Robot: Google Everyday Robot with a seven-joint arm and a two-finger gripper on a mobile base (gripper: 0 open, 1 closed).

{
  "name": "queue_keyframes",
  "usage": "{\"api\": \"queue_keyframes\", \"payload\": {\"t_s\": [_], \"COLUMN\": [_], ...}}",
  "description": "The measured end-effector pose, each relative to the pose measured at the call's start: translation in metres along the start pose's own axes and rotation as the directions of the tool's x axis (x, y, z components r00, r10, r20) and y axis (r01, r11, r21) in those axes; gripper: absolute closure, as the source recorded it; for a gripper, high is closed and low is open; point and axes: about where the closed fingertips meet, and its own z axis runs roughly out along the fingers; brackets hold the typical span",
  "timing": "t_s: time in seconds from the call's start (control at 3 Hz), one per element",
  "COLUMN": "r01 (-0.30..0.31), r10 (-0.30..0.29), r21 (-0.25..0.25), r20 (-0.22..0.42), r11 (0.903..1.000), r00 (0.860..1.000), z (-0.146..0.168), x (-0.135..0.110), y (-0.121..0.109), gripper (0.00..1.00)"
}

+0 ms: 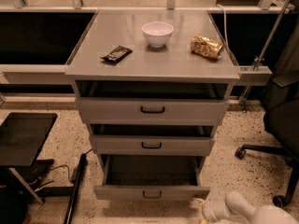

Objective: Close bottom drawer

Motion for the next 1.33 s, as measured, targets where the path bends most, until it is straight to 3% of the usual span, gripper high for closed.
{"api": "queue_keyframes", "payload": {"t_s": [0.33,0.67,1.0,1.33], "r01": [-0.048,-0.029,-0.029,0.002], "r10": [0.048,0.029,0.029,-0.002], "r21": [-0.058,-0.011,-0.011,-0.016], "r20": [-0.003,-0.009,-0.009,0.006], "r11": [0.9972,0.9995,0.9995,0.9999], "r00": [0.999,1.0,1.0,1.0], "z": [0.052,0.048,0.048,0.041], "x": [-0.007,-0.008,-0.009,-0.024], "y": [-0.021,-0.051,-0.051,-0.05], "gripper": [0.0,0.0,0.0,0.0]}}
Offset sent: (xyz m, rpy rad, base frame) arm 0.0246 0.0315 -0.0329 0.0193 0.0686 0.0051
